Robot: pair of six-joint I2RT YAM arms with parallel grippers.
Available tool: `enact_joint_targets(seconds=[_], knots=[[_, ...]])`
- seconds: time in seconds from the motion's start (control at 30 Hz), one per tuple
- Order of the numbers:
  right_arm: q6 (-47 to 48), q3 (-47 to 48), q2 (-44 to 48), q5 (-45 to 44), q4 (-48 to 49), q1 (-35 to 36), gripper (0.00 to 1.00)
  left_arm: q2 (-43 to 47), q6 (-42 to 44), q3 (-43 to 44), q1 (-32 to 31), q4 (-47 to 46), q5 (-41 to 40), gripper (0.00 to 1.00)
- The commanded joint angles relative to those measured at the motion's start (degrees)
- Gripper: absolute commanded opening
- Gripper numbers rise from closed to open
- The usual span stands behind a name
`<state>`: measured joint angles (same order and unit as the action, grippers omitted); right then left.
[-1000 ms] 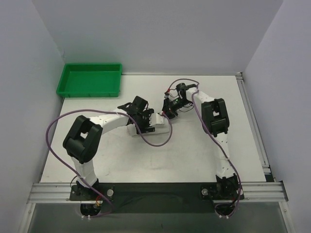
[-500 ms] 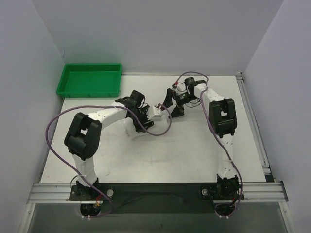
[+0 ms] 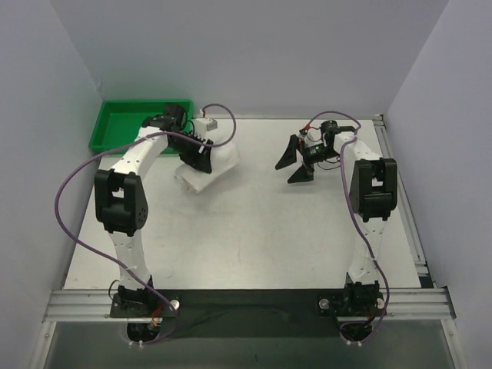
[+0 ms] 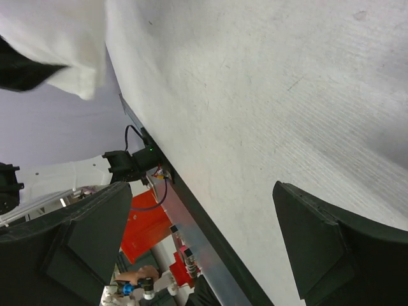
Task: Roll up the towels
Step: Place the rolled towel into the container
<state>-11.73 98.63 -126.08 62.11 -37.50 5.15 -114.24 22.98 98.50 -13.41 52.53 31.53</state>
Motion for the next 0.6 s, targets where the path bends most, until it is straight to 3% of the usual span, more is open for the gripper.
enact_joint_targets(seconds=[0.0, 0.23, 0.57], knots=[[1.5, -1.9, 4.1, 2.9, -1.8, -0.4, 1.0, -2.6, -8.6, 13.6, 5.1, 2.0, 5.8, 0.0], [2.6, -4.1, 5.3, 1.9, -1.5, -0.3, 1.0, -15.9, -21.7, 42.1, 12.0, 1.0, -1.5, 0.0], [3.6, -4.9, 6.0, 1.1, -1.7, -0.1, 1.0, -23.1, -31.7, 44.4, 14.8, -18.5, -17.8, 0.0]])
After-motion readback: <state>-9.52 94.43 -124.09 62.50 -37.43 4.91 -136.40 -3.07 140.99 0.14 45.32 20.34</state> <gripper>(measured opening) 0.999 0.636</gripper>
